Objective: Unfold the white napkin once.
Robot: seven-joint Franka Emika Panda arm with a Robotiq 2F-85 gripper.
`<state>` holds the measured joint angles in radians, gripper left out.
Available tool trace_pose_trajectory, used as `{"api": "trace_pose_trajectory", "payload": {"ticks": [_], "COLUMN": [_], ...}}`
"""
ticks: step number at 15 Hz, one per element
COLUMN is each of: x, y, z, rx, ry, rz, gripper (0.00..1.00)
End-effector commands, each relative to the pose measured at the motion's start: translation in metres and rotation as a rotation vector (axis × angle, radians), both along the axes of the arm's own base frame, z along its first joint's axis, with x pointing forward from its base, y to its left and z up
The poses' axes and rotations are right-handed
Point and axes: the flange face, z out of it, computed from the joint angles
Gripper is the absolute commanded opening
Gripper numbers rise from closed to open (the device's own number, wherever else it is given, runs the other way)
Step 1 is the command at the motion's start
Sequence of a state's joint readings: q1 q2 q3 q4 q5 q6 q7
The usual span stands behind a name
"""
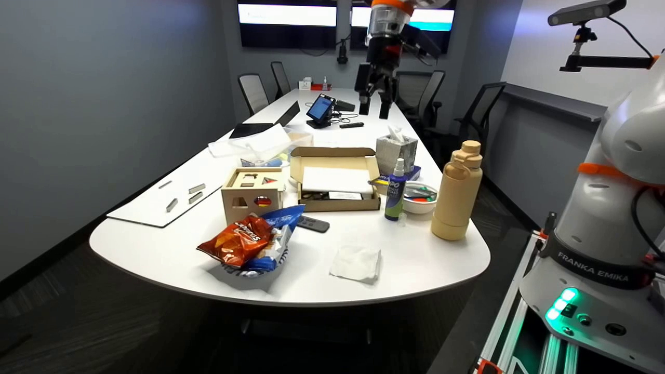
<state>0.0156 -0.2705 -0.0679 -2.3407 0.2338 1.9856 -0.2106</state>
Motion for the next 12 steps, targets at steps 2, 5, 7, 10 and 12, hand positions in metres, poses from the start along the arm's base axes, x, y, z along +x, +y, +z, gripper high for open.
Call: {"api": "trace_pose_trajectory", "payload": {"ticks": [2, 5, 7, 10, 12], "x": [-0.044, -0.068, -0.077, -0.083, -0.080], "y": [0.019, 0.034, 0.040, 0.048, 0.052], "z": [-0.079, -0.125, -0.149, -0.176, -0.189], "rx": [0.185, 0.273, 0.327, 0.370, 0.381], "ry": [0.048, 0.091, 0.097, 0.106, 0.108], "rz": [-0.083, -0.193, -0.296, -0.424, -0.495], "gripper": [1.00, 1.00, 1.00, 1.00, 1.00]}}
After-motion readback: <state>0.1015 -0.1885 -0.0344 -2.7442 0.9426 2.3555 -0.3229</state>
